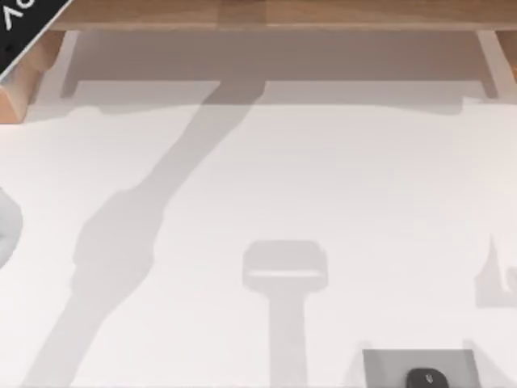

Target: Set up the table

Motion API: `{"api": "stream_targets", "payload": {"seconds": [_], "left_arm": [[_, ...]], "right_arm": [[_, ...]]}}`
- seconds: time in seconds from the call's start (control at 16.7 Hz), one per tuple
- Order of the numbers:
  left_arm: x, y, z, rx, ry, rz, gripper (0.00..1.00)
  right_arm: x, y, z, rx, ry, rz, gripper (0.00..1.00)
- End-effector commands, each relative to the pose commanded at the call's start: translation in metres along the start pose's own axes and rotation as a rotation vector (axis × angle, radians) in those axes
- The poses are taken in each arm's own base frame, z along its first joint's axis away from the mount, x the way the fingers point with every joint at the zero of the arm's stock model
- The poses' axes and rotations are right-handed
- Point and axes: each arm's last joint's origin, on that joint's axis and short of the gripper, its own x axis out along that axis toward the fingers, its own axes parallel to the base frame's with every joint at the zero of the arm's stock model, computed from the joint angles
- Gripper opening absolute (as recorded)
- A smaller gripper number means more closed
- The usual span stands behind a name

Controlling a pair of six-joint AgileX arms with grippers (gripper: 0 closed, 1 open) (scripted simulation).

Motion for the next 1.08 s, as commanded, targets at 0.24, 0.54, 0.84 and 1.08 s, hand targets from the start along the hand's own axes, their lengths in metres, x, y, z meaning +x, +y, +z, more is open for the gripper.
{"api": "stream_targets", "payload": {"seconds": [0.24, 0.54, 0.84, 1.08], "left_arm": [[-0.024, 0.0, 0.008, 0.003, 0.004, 0.002, 0.0], [-0.029, 0.002, 0.011, 0.004, 0.001, 0.006, 0.0], [-0.031, 0.037, 0.039, 0.018, -0.065, 0.03, 0.0], [-0.027, 0.126, 0.068, 0.14, -0.133, 0.15, 0.0]], "right_arm": [[0.0, 0.0, 0.0, 0.0, 0.0, 0.0, 1.0], [0.0, 0.0, 0.0, 0.0, 0.0, 0.0, 1.0], [0.0, 0.0, 0.0, 0.0, 0.0, 0.0, 1.0], [0.0, 0.0, 0.0, 0.0, 0.0, 0.0, 1.0]]}}
